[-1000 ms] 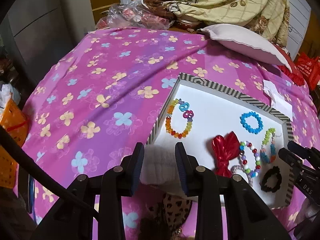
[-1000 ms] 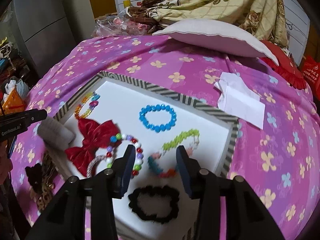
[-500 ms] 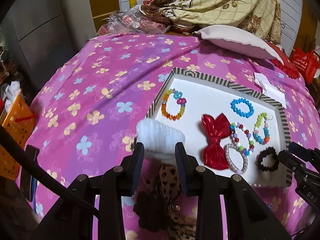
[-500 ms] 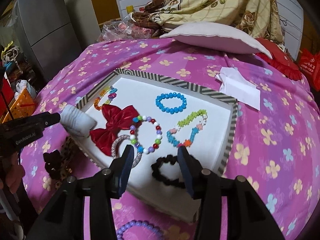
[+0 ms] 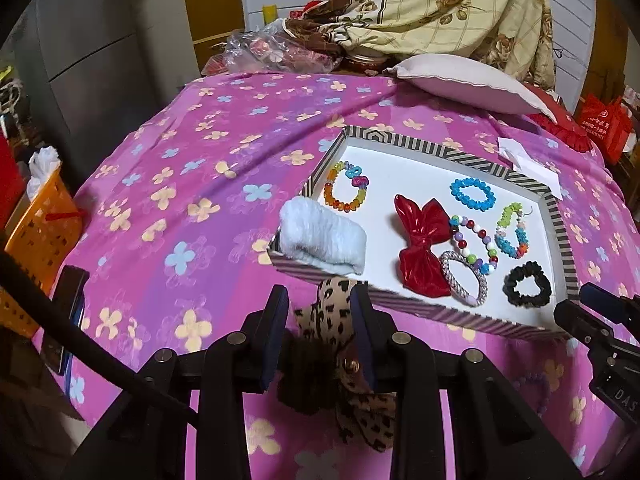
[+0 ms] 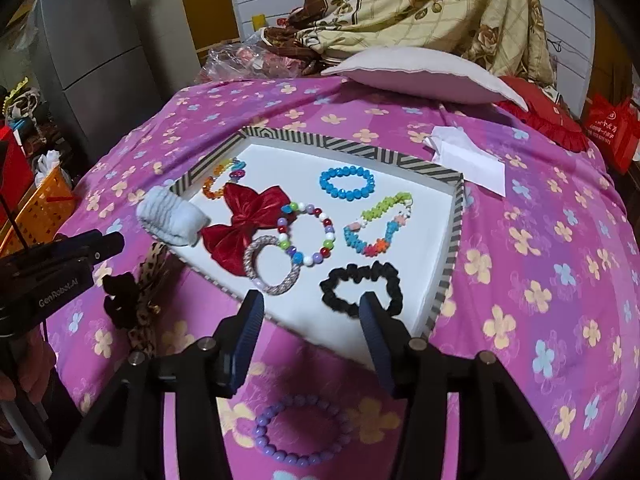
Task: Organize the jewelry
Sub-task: 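Move left tool to the leopard bow while right tool approaches the purple bracelet, then grasp the leopard bow with brown scrunchie using left tool while right tool grasps the purple bracelet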
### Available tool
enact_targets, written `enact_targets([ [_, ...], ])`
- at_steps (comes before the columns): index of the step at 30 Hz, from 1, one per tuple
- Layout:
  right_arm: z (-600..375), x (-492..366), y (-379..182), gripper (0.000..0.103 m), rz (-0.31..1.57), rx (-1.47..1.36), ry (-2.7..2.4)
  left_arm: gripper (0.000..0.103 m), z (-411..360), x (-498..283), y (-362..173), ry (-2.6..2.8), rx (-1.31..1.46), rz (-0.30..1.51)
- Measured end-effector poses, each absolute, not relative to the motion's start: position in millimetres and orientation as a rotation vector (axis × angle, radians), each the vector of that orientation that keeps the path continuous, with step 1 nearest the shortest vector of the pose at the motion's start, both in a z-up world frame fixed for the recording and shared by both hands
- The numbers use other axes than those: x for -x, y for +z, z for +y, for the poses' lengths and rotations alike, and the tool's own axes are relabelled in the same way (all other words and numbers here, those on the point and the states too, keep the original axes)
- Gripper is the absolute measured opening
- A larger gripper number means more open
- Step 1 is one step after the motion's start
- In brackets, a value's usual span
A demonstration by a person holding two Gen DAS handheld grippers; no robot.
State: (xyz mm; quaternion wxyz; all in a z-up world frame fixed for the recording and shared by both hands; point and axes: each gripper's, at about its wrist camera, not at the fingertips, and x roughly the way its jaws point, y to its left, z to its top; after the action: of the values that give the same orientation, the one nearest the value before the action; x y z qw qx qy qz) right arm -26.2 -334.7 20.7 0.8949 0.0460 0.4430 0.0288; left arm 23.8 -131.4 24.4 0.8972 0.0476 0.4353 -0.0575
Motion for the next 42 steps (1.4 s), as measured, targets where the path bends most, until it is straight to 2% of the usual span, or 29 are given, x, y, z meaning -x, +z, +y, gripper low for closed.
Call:
enact_targets([
  [28, -313, 79, 22, 0.061, 0.905, -0.077, 0.096, 0.037, -119, 31, 20, -0.152, -0.080, 0.919],
  [42, -328, 107, 1, 0.062, 0.957, -0.061, 0.083, 0.040, -72, 34, 5, -0.200, 0.119, 1.034],
])
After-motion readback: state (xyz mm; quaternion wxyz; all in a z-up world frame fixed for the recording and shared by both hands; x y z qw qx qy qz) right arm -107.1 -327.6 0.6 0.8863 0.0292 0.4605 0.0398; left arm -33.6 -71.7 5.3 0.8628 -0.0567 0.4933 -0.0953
